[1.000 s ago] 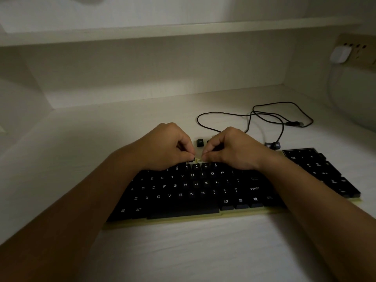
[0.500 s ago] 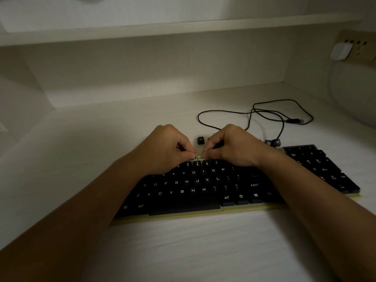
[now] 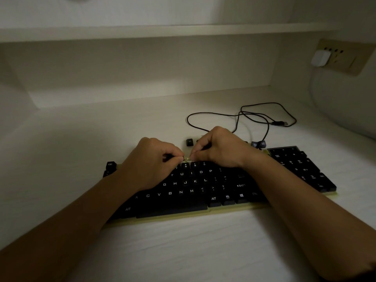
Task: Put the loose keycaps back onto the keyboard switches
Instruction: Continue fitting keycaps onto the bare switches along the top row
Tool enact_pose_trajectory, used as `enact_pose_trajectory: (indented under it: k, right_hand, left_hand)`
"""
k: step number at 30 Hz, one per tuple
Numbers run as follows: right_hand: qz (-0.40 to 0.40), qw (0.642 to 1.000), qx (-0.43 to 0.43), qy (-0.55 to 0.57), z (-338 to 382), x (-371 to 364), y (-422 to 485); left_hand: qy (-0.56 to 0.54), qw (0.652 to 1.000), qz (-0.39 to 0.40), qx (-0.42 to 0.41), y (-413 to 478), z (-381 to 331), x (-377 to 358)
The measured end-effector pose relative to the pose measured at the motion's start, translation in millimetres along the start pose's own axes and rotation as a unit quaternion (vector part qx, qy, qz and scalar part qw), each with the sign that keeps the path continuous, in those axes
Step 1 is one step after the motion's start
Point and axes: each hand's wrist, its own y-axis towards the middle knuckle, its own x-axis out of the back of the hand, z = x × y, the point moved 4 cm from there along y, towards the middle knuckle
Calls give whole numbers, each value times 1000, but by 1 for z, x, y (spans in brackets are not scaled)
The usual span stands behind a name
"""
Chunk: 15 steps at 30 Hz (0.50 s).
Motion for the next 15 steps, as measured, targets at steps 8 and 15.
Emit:
enact_pose_trajectory:
  k: [8,15]
  right_hand:
    - [1,1000,-2,-4,0,1,-1]
    - [-2,1000,-3,0,0,1,0]
  left_hand:
    - [34,999,-2,-30,-2,-7,0]
    - [16,999,10,-28,-4,-5,1]
